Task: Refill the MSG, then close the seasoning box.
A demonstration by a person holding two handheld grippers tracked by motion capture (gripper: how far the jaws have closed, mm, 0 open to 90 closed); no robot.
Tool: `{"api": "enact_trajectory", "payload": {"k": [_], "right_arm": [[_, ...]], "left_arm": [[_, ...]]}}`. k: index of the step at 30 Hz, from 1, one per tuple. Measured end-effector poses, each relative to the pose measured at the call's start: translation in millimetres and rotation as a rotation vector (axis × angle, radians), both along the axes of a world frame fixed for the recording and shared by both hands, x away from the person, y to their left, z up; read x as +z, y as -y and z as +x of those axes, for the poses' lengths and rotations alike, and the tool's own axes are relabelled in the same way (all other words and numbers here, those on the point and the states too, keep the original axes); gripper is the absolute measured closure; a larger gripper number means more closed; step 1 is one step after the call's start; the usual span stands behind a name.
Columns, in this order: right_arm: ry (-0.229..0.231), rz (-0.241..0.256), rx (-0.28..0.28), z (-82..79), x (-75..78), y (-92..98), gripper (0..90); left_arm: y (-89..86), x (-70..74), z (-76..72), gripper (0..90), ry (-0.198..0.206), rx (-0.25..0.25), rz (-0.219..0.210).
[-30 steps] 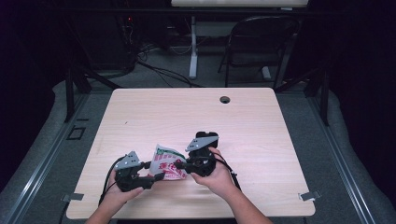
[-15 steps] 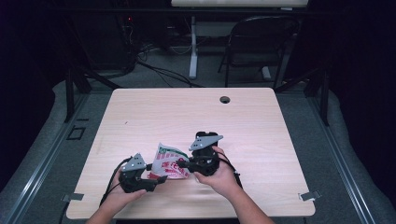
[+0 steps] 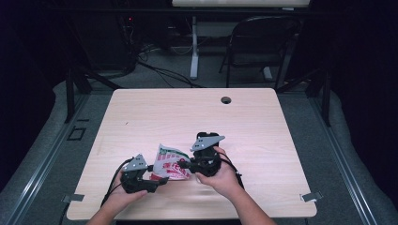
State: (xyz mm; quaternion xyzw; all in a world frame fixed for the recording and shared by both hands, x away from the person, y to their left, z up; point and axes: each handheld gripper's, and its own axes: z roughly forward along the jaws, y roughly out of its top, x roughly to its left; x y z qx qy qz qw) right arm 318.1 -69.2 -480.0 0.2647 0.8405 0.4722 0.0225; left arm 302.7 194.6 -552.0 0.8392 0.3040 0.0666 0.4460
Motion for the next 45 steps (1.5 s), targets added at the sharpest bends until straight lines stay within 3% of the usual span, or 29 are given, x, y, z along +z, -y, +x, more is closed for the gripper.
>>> {"api": "enact_trajectory", "payload": {"k": [7,24,34,38,45], "right_arm": [[-0.004,0.018,0.01,1.0,4.7,2.5,90.0],[0.005,0.044,0.026,-1.0,17.6,4.8,90.0],[0.014,0.061,0.047,-5.4,26.1,4.5,90.0],[0.019,0.065,0.057,-7.4,28.7,4.3,90.0],[0.027,0.071,0.062,-9.4,29.7,2.8,90.0]], "left_arm": [[3.1,-3.9,0.7,27.3,-0.013,-0.026,0.006],[6.1,-7.3,1.9,29.7,0.013,-0.019,0.01],[6.7,-8.3,2.3,28.2,0.01,-0.031,-0.038],[5.9,-8.3,2.7,28.2,-0.008,-0.036,-0.065],[6.2,-9.7,4.0,30.5,-0.005,-0.039,-0.062]]}}
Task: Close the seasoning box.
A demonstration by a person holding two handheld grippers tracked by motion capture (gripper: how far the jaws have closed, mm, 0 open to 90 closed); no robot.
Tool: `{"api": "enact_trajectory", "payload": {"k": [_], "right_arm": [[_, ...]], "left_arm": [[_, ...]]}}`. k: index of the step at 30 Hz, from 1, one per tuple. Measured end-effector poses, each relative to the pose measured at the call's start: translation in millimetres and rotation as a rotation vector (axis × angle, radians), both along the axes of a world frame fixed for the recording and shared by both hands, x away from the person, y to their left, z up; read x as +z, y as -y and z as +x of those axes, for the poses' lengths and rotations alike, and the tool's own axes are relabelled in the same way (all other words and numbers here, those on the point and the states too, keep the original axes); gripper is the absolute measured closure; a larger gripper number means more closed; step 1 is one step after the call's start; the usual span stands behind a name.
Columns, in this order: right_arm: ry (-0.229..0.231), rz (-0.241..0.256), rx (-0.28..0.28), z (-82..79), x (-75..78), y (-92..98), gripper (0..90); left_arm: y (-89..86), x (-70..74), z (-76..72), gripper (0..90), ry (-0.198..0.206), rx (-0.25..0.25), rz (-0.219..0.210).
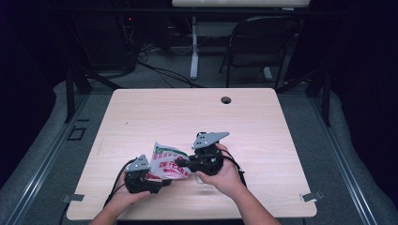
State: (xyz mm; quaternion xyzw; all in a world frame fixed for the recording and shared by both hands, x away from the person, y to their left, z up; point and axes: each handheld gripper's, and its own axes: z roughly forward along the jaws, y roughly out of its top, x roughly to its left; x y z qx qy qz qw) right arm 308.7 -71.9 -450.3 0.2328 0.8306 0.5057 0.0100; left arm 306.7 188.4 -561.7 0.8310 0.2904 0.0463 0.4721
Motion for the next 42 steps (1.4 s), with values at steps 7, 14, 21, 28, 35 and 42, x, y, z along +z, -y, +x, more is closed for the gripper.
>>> {"api": "enact_trajectory", "payload": {"k": [7,14,21,28,35,42], "right_arm": [[0.0,0.008,0.002,-0.2,0.8,0.9,90.0],[0.003,0.014,-0.002,-0.7,0.1,1.0,90.0],[0.0,0.013,-0.011,0.4,-3.1,1.1,90.0],[-0.004,-0.001,-0.024,2.5,-6.4,2.2,90.0],[-0.015,0.006,-0.037,5.5,-10.6,3.4,90.0],[-0.019,0.014,-0.042,7.1,-9.8,4.9,89.9]], "left_arm": [[0.9,-0.7,-1.4,33.8,0.013,-0.015,0.01],[1.4,-2.9,-1.1,40.6,0.02,-0.007,0.017],[2.9,-5.8,-0.7,51.7,0.022,-0.009,0.037],[4.4,-6.7,-0.5,59.7,0.03,0.005,0.07],[5.9,-6.7,-1.5,64.1,0.046,0.018,0.096],[6.2,-3.0,-3.8,66.4,0.073,0.044,0.103]]}}
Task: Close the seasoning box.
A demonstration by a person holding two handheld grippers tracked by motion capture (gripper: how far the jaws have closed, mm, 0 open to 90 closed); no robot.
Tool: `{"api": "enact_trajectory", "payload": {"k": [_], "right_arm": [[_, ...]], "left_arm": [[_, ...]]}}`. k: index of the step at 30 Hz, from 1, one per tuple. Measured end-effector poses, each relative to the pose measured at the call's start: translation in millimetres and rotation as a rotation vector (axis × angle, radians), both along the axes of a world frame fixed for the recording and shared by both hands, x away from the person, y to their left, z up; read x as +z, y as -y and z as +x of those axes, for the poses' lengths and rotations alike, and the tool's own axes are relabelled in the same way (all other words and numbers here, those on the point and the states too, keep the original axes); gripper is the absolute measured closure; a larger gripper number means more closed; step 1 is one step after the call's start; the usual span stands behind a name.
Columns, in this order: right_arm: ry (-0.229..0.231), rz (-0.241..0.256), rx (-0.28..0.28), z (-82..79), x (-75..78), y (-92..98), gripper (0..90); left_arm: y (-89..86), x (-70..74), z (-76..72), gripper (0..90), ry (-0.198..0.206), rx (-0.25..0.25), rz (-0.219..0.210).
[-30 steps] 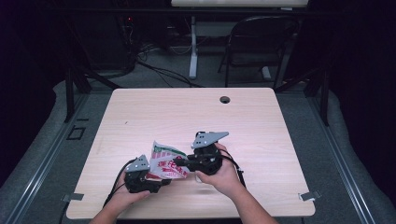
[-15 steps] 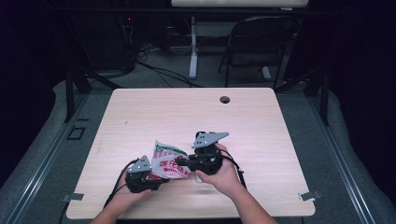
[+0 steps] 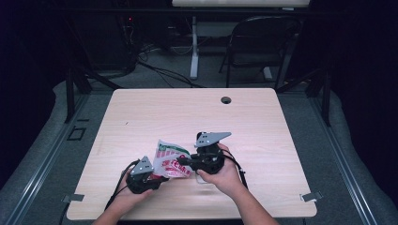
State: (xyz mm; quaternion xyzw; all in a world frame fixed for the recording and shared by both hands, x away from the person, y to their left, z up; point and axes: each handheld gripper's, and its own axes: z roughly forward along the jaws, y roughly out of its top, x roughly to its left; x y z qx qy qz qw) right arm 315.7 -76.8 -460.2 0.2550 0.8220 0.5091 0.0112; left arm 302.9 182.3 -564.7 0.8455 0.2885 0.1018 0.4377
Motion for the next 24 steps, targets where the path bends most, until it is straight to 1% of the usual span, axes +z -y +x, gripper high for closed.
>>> {"api": "enact_trajectory", "payload": {"k": [3,6,7,8,12,15,16,19,21,24], "right_arm": [[-0.005,0.011,-0.008,-0.1,0.6,0.0,89.9],[0.001,0.004,-0.012,0.4,1.5,0.1,89.8],[0.002,0.003,-0.015,0.5,1.8,0.0,89.8],[0.001,0.004,-0.018,0.6,2.1,-0.2,89.8],[0.002,0.002,-0.027,1.7,3.2,-0.7,89.7],[0.002,0.0,-0.038,2.0,3.4,-1.2,89.6],[0.002,0.003,-0.04,2.1,3.4,-1.2,89.5],[0.004,-0.001,-0.042,2.4,3.9,-0.2,89.2],[0.005,-0.008,-0.044,2.5,4.8,0.8,88.8],[0.003,0.0,-0.05,2.7,5.9,2.7,88.0]], "left_arm": [[-0.1,1.7,-0.6,67.3,0.009,0.006,0.004],[-0.2,3.4,-1.3,67.9,0.019,0.017,0.014],[0.0,3.7,-1.5,68.1,0.027,0.02,0.014],[0.2,4.5,-2.1,68.2,0.037,0.031,0.024],[-0.1,6.0,-2.5,68.7,0.05,0.042,0.029],[0.3,7.8,-3.0,69.0,0.069,0.053,0.047],[0.4,9.3,-3.4,69.2,0.073,0.057,0.059],[1.5,11.6,-4.3,69.5,0.096,0.073,0.074],[2.6,14.0,-5.3,69.6,0.113,0.08,0.093],[4.1,17.8,-6.0,70.0,0.142,0.095,0.112]]}}
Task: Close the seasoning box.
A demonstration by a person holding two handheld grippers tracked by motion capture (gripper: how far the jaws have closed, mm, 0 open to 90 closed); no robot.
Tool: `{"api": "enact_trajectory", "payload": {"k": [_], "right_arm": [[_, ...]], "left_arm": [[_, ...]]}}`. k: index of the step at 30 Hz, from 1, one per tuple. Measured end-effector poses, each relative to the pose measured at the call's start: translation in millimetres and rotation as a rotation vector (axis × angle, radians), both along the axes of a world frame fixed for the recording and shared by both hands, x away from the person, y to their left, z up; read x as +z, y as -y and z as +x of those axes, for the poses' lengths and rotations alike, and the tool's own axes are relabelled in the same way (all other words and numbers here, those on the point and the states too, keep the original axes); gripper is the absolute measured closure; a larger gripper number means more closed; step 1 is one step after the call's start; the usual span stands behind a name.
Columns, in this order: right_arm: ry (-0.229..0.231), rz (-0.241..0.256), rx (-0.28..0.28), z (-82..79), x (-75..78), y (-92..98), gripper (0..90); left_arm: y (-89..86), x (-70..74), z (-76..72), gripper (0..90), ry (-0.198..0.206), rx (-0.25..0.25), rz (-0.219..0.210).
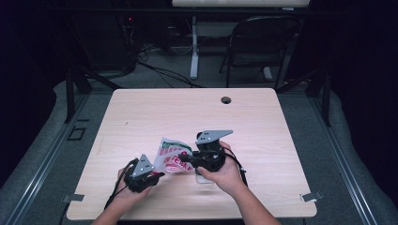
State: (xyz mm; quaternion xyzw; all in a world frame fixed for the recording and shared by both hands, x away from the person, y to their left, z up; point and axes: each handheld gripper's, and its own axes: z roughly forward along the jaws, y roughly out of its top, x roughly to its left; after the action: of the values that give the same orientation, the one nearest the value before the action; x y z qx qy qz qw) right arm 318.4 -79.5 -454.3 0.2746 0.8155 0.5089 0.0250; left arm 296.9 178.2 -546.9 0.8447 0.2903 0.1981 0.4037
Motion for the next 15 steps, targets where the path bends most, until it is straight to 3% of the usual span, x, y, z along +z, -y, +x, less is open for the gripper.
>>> {"api": "enact_trajectory", "payload": {"k": [15], "right_arm": [[0.011,-0.029,-0.039,1.0,2.8,11.0,80.2]], "left_arm": [[8.2,8.2,-0.6,70.8,0.118,0.059,0.125]]}}
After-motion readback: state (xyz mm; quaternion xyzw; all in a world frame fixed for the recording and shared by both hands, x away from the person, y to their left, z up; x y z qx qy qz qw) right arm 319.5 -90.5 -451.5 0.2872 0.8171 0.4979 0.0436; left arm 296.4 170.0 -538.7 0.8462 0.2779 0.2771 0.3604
